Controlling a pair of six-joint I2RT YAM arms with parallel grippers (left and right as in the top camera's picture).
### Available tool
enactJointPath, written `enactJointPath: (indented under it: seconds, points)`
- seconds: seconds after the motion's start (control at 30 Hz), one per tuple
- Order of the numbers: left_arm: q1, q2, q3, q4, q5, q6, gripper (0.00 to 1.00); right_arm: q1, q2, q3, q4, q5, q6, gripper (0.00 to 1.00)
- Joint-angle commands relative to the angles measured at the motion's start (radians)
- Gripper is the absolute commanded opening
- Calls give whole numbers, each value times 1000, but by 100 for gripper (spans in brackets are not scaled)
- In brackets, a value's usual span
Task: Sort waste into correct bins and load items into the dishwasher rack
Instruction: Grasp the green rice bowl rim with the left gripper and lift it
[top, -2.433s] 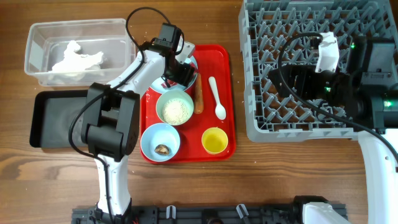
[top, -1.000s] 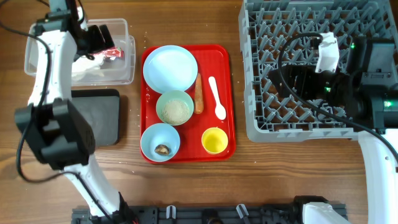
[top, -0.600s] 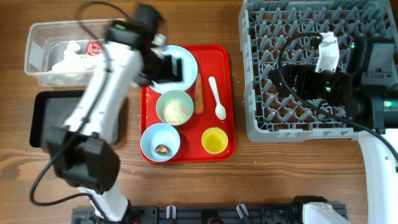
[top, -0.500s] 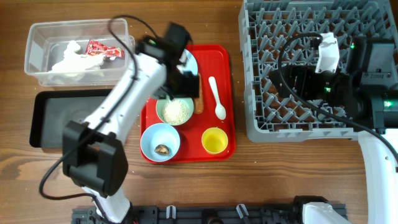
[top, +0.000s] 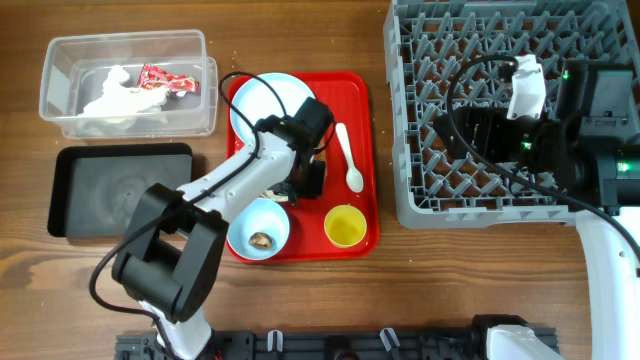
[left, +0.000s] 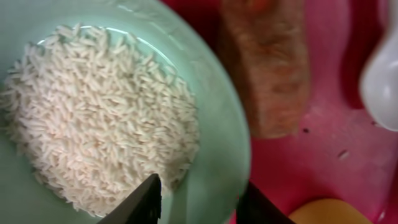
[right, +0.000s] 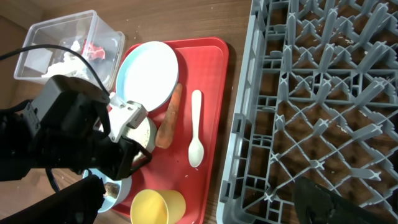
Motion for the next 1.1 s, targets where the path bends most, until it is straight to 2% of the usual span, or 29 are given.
enactJointPath:
  seconds: [0.0, 0.07, 0.3, 0.5, 0.67, 0.87, 1.07]
  points:
    - [6, 4, -14, 25, -20, 3, 14, -2, -6, 19, -3, 6, -4, 100]
    - [6, 4, -13, 25, -20, 3, 4, -2, -6, 19, -3, 5, -4, 100]
    - [6, -22, 54, -6, -13, 0, 4, -2, -5, 19, -2, 6, -5, 100]
    - [7, -27, 140, 35, -13, 3, 4, -2, -6, 19, -2, 6, -6, 100]
    - [21, -109, 286, -66, -13, -14, 4, -2, -6, 19, -3, 6, -7, 100]
    - [155, -285, 304, -241, 26, -51, 4, -2, -6, 19, -3, 6, -7, 100]
    - [360, -297, 301, -415, 118, -13, 4, -2, -6, 19, -3, 6, -7, 100]
